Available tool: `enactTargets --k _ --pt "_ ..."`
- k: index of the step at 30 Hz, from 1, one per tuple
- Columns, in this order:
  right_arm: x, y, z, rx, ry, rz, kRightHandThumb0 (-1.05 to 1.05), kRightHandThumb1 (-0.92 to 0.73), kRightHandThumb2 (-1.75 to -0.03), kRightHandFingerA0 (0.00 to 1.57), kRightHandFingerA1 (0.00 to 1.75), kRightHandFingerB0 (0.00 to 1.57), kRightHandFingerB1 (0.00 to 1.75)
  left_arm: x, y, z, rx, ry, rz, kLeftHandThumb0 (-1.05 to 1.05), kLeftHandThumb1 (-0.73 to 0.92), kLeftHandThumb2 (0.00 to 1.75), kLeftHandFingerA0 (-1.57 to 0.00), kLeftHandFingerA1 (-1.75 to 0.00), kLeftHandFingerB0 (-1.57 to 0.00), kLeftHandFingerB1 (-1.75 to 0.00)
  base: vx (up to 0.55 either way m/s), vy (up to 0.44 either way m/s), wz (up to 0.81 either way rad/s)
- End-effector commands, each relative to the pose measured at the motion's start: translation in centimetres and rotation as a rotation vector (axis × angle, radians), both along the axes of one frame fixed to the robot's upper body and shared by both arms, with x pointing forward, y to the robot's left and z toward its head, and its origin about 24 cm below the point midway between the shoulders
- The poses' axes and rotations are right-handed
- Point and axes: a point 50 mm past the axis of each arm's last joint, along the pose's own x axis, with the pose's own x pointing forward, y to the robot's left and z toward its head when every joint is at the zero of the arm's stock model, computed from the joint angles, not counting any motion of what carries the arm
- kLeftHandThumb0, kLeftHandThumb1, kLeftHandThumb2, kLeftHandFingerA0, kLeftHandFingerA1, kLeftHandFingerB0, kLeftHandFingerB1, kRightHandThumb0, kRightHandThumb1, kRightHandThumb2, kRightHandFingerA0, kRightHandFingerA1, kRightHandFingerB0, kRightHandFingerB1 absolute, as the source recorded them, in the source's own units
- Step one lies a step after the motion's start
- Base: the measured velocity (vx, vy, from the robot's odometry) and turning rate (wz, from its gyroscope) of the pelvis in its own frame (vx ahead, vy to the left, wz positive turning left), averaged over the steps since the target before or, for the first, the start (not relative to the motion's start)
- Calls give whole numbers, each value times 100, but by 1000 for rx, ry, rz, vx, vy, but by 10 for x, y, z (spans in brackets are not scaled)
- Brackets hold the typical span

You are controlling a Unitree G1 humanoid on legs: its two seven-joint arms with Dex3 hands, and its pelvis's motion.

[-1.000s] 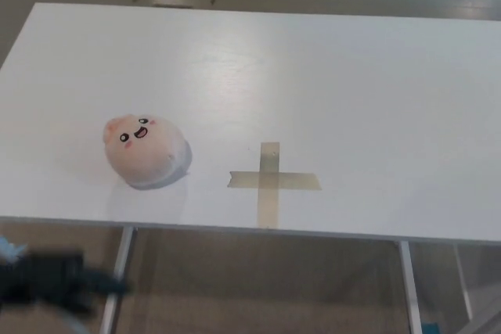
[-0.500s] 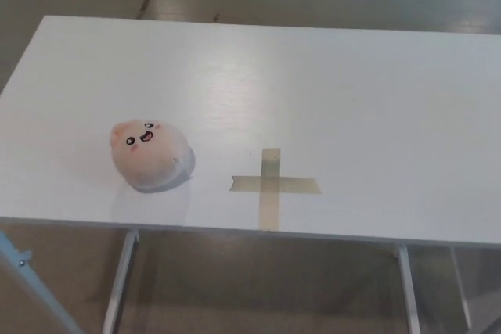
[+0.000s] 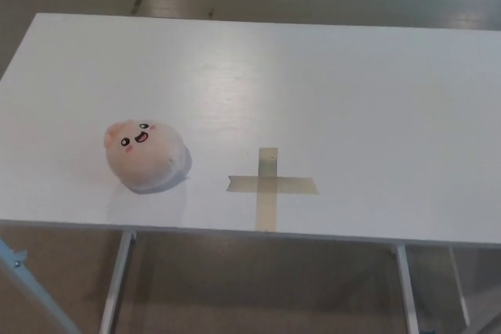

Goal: Use the left hand to take the pink dumpling toy on a person's hand and put it on the desk.

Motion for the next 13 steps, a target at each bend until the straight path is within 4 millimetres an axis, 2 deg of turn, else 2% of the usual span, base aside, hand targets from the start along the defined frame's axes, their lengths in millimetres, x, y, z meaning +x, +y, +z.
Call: enactTargets --k 1,3,4,5,9,10,11,12,13 --pt "6 5 0 -8 -39 -35 -50 -60 -58 67 46 61 43 -6 12 -42 176 230 282 -30 62 58 -70 -62 -45 -36 0 0 0" --pt "9 4 2 -13 -46 -34 -50 -60 -58 67 46 61 43 -4 11 -43 177 254 259 -30 62 58 -70 -62 -45 -36 0 0 0" --pt "6 4 1 -13 -43 -36 -50 -60 -58 67 46 59 43 -8 13 -44 186 294 231 -30 62 59 -70 -67 -36 -34 0 0 0" --pt "4 4 0 -15 -37 -34 -50 -60 -59 67 46 58 42 -11 14 -45 186 309 228 -29 62 58 -71 -75 -33 -33 0 0 0" --pt "1 3 0 -25 -31 -29 -50 -60 -59 68 46 55 42 -15 16 -46 186 321 235 -28 62 58 -72 -81 -30 -32 0 0 0" --pt "4 3 1 -29 -38 -31 -51 -47 -83 65 61 46 54 -12 17 -45 202 316 219 -26 63 58 -75 -65 -30 -32 0 0 0" --pt "8 4 2 -33 -46 -34 -51 -47 -83 65 61 46 54 -7 17 -43 224 310 199 -26 63 58 -75 -65 -30 -32 0 0 0" --pt "11 4 3 -37 -53 -34 -37 -59 -58 79 51 50 40 -3 17 -42 227 303 203 -18 48 93 -67 -72 -14 -48 0 0 0" --pt "14 4 3 -39 -57 -34 -37 -59 -58 79 51 50 40 -1 17 -41 226 300 209 -18 48 93 -67 -72 -14 -48 0 0 0"
